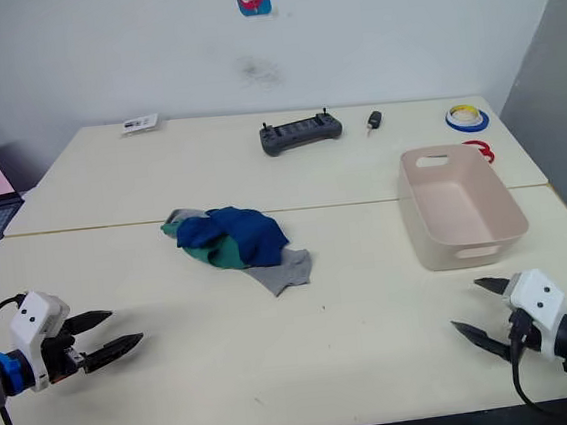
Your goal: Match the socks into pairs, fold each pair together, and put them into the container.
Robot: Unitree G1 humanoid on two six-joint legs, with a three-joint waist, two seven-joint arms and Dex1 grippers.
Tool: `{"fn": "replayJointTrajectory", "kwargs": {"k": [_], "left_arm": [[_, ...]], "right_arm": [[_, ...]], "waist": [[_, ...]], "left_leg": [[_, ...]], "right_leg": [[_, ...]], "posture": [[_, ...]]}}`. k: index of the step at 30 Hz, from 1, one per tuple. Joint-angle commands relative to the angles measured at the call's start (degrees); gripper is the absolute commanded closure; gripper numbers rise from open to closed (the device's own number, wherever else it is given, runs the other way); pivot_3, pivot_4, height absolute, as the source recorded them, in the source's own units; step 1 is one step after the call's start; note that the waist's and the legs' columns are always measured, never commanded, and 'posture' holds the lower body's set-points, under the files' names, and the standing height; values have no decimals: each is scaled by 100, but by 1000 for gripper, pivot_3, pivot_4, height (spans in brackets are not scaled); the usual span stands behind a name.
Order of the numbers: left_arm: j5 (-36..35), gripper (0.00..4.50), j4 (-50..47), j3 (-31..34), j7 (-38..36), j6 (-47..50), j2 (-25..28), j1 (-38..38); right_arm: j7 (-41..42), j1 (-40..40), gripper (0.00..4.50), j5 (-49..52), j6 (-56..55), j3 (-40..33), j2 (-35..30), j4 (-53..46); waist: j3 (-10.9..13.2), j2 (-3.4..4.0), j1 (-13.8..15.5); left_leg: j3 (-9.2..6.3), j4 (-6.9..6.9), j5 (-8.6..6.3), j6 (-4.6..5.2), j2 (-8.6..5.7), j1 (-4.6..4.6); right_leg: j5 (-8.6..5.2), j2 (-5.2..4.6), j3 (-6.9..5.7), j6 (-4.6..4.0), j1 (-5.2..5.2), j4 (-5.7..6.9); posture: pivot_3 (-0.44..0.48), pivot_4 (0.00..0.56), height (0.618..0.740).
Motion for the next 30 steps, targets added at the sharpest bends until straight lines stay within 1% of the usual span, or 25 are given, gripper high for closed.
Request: {"fn": "replayJointTrajectory", "kwargs": {"k": [1,4,12,17,22,24,26,28,30], "left_arm": [[-345,0,-117,211,-61,298,-34,-108],[-565,0,-220,234,-245,565,22,-128],[-623,0,-432,168,-363,781,88,-140],[-615,0,-678,127,-477,838,113,-46],[-829,0,-1046,196,-448,1044,57,-155],[-913,0,-1123,262,-474,1033,74,-258],[-959,0,-1115,299,-648,904,137,-341],[-886,0,-1070,302,-779,683,188,-364],[-925,0,-979,335,-864,485,141,-519]], "right_arm": [[9,3,41,284,87,-290,19,-235],[64,95,41,349,103,-330,8,-364],[24,55,41,381,166,-232,16,-580],[14,-113,41,422,241,-55,-14,-842],[-305,-795,41,547,546,429,56,-1232],[-576,-1345,41,544,771,916,232,-1334],[-821,-1932,41,530,1001,1445,516,-1307],[-923,-2297,41,470,1120,1796,724,-1219],[-1128,-2814,41,99,1183,2367,993,-939]], "waist": [[0,0,1],[0,0,1],[0,0,2],[0,0,1],[0,0,-4],[-2,-3,-5],[-2,-4,-18],[0,-1,-16],[1,0,-15]], "left_leg": [[0,0,0,0,0,0],[0,1,0,0,0,0],[0,2,0,0,0,0],[0,2,0,0,0,0],[-1,4,0,0,1,1],[-3,3,0,0,0,0],[-3,4,0,0,1,-2],[-3,3,0,0,2,-1],[-3,2,0,0,0,-3]], "right_leg": [[0,0,-1,0,0,1],[0,0,0,0,0,2],[0,0,0,0,0,2],[0,0,0,0,0,2],[0,1,1,0,0,4],[0,1,0,0,0,3],[0,2,0,0,-3,4],[0,3,1,0,-6,6],[0,3,2,0,-7,3]], "posture": [[0,150,740],[0,150,740],[0,150,740],[0,150,740],[0,150,740],[0,150,740],[0,150,740],[0,150,740],[0,150,740]]}}
